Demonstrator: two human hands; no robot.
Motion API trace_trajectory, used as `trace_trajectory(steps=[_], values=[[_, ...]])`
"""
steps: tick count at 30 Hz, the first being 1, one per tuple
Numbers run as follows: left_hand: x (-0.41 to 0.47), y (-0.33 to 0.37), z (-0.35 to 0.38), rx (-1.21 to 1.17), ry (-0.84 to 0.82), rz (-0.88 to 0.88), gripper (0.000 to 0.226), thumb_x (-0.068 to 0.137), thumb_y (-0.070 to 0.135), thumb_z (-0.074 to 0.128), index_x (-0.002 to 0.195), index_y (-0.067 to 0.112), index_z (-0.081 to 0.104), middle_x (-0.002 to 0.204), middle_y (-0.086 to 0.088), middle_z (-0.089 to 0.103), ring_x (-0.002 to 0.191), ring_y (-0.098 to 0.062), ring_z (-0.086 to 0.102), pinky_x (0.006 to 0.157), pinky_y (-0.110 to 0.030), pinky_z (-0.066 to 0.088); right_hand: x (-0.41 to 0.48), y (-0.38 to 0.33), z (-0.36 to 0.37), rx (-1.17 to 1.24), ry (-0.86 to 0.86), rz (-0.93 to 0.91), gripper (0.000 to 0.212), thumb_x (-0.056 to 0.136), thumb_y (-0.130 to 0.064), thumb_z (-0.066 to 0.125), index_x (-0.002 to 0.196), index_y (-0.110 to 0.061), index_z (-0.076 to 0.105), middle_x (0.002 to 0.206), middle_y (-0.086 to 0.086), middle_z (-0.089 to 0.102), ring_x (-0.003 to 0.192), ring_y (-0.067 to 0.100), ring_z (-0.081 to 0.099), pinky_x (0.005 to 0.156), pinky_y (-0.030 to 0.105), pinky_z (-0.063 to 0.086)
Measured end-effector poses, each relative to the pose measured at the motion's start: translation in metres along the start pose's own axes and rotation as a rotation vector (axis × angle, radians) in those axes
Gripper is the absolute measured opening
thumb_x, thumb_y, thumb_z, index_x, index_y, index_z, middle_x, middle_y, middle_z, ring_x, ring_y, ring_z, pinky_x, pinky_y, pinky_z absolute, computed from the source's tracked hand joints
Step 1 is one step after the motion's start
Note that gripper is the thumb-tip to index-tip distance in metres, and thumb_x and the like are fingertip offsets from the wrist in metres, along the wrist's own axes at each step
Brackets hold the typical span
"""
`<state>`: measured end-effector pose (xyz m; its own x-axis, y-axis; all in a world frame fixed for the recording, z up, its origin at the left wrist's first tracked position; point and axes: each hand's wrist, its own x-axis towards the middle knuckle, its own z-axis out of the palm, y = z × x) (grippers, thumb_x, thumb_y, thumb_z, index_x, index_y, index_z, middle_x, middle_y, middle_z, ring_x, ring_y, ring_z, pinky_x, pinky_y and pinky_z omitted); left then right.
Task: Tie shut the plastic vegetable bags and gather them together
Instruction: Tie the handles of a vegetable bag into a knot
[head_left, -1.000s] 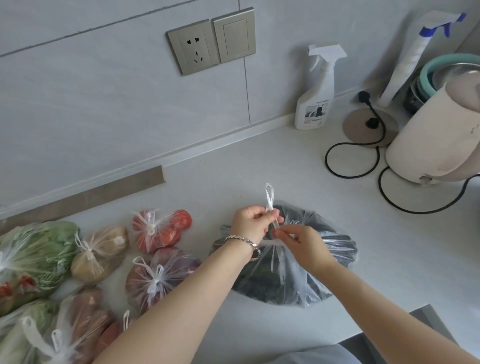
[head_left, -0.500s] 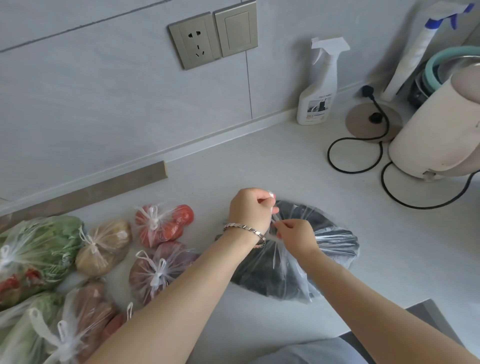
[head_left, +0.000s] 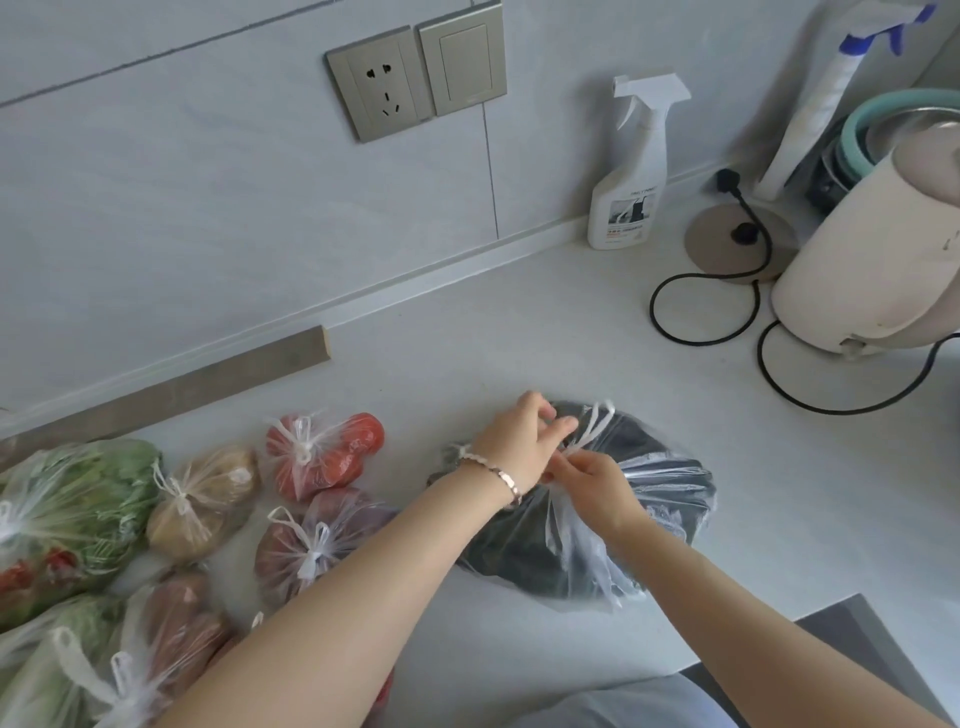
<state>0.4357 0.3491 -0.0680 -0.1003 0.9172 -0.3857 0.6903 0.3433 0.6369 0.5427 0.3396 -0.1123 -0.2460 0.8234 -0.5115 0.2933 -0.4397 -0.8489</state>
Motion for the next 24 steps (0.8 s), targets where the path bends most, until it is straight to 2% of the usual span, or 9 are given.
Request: trace_trajectory(steps=[2,4,5,8,11,14,17,21,24], values=[[-0.007,-0.014,0.007,0.164,-0.116,0.072,0.034,0.096,0.031,0.037,0.118,0.010,0.051,0.115,-0.010,0.063,0.104,-0.026,0.058,0.088,-0.029,0.042,0.001,0.000,-0.005,0.020,-0.010,0.007,0.036,0.093,-0.021,0.050,0.082,0.011,0.064,0.060,0.002,0.058,0.052,0.009,0.047,0.046,0.011,0.037],[-0.011,-0.028,0.013,0.138,-0.109,0.139,0.031,0.096,0.023,0.038,0.112,0.004,0.058,0.109,-0.016,0.063,0.103,-0.028,0.056,0.092,-0.029,0.041,0.001,0.001,-0.007,0.009,0.011,-0.022,0.034,0.093,-0.018,0.051,0.067,0.002,0.062,0.043,-0.009,0.049,0.039,0.000,0.038,0.040,0.008,0.031],[-0.011,-0.034,0.015,0.088,-0.081,0.145,0.029,0.095,0.019,0.043,0.106,0.001,0.062,0.104,-0.018,0.063,0.099,-0.029,0.056,0.088,-0.027,0.040,0.001,0.001,-0.006,0.007,0.033,-0.040,0.034,0.092,-0.017,0.052,0.063,-0.003,0.060,0.038,-0.011,0.044,0.034,0.000,0.036,0.040,0.007,0.030],[-0.010,-0.048,0.016,-0.003,0.004,0.120,0.024,0.089,0.017,0.054,0.088,-0.002,0.070,0.084,-0.016,0.059,0.082,-0.025,0.054,0.071,-0.021,0.033,0.006,0.005,-0.004,-0.003,0.145,-0.045,0.030,0.090,-0.017,0.055,0.070,0.002,0.066,0.046,-0.002,0.048,0.032,0.000,0.037,0.039,0.007,0.030],[-0.016,-0.055,0.017,-0.054,0.054,0.117,0.021,0.083,0.018,0.064,0.081,-0.001,0.072,0.083,-0.019,0.063,0.081,-0.027,0.057,0.076,-0.031,0.043,0.009,0.008,-0.001,-0.033,0.217,-0.054,0.033,0.089,-0.018,0.058,0.063,0.002,0.064,0.046,0.000,0.048,0.032,0.002,0.036,0.038,0.010,0.028],[-0.017,-0.055,0.021,-0.127,0.093,0.096,0.020,0.079,0.020,0.068,0.079,0.000,0.072,0.080,-0.010,0.060,0.076,-0.021,0.057,0.076,-0.031,0.046,0.010,0.008,0.002,-0.008,0.207,-0.069,0.032,0.086,-0.016,0.062,0.057,-0.001,0.062,0.048,0.003,0.052,0.035,0.001,0.040,0.040,0.010,0.033],[-0.018,-0.049,0.024,-0.179,0.109,0.027,0.024,0.078,0.022,0.068,0.077,-0.001,0.070,0.080,-0.007,0.058,0.074,-0.019,0.054,0.074,-0.032,0.044,0.009,0.003,0.001,-0.070,0.213,-0.077,0.013,0.079,-0.021,0.071,0.073,-0.011,0.064,0.060,0.004,0.064,0.048,0.008,0.053,0.046,0.013,0.042],[-0.017,-0.045,0.029,-0.256,0.141,-0.083,0.025,0.079,0.020,0.066,0.075,-0.004,0.066,0.081,-0.017,0.062,0.073,-0.025,0.054,0.076,-0.038,0.047,0.004,0.000,-0.002,-0.091,0.187,-0.083,0.037,0.077,-0.022,0.072,0.104,-0.024,0.046,0.074,0.005,0.067,0.062,0.013,0.060,0.053,0.014,0.046],[-0.013,-0.042,0.026,-0.348,0.109,-0.162,0.018,0.077,0.018,0.069,0.082,0.002,0.070,0.077,-0.007,0.062,0.077,-0.019,0.056,0.078,-0.033,0.047,-0.001,0.009,-0.005,-0.328,0.075,-0.249,0.025,0.086,-0.012,0.060,0.110,-0.016,0.061,0.085,0.000,0.067,0.073,0.007,0.060,0.071,0.013,0.049]])
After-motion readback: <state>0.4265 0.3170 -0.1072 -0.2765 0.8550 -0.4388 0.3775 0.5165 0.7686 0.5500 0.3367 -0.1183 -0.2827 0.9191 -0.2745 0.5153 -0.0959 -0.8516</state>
